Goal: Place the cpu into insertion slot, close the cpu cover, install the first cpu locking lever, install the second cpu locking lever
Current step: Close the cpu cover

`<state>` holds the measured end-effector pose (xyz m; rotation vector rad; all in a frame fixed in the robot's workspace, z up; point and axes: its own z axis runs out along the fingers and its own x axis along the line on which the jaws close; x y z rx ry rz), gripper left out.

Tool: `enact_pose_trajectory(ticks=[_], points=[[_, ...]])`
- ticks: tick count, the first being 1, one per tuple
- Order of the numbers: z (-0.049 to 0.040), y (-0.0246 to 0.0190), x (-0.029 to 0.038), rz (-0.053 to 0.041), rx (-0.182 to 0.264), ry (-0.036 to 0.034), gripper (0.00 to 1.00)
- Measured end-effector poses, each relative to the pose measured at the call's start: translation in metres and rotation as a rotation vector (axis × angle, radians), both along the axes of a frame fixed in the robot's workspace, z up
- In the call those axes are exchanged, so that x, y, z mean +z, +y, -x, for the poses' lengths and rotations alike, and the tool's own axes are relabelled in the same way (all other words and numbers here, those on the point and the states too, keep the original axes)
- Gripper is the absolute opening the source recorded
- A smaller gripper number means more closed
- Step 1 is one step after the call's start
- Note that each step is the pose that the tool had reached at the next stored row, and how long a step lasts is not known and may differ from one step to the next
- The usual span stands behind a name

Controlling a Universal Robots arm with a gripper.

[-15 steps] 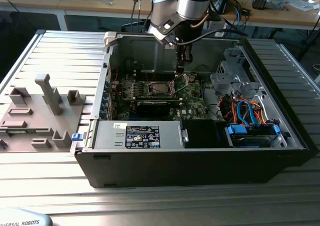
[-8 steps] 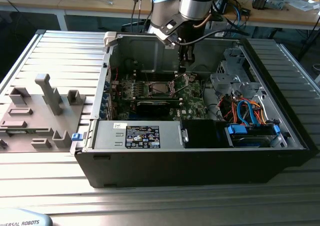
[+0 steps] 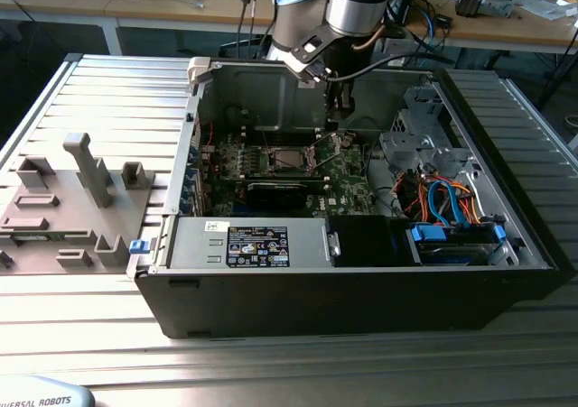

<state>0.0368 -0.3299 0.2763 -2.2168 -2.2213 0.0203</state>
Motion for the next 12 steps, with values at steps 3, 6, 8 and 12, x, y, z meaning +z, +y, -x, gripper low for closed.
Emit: enact_pose_trajectory(ticks=[3, 6, 8, 12], points=[[-0.0022, 0.0000, -0.0001, 0.0000, 0.000, 0.0000, 0.11], [-0.0038, 0.0000, -0.0001, 0.0000, 0.000, 0.0000, 0.11], [-0.0047, 0.0000, -0.0002, -0.0001, 0.000, 0.0000, 0.11], [-0.0072, 0.0000, -0.0002, 0.0000, 0.000, 0.0000, 0.11]])
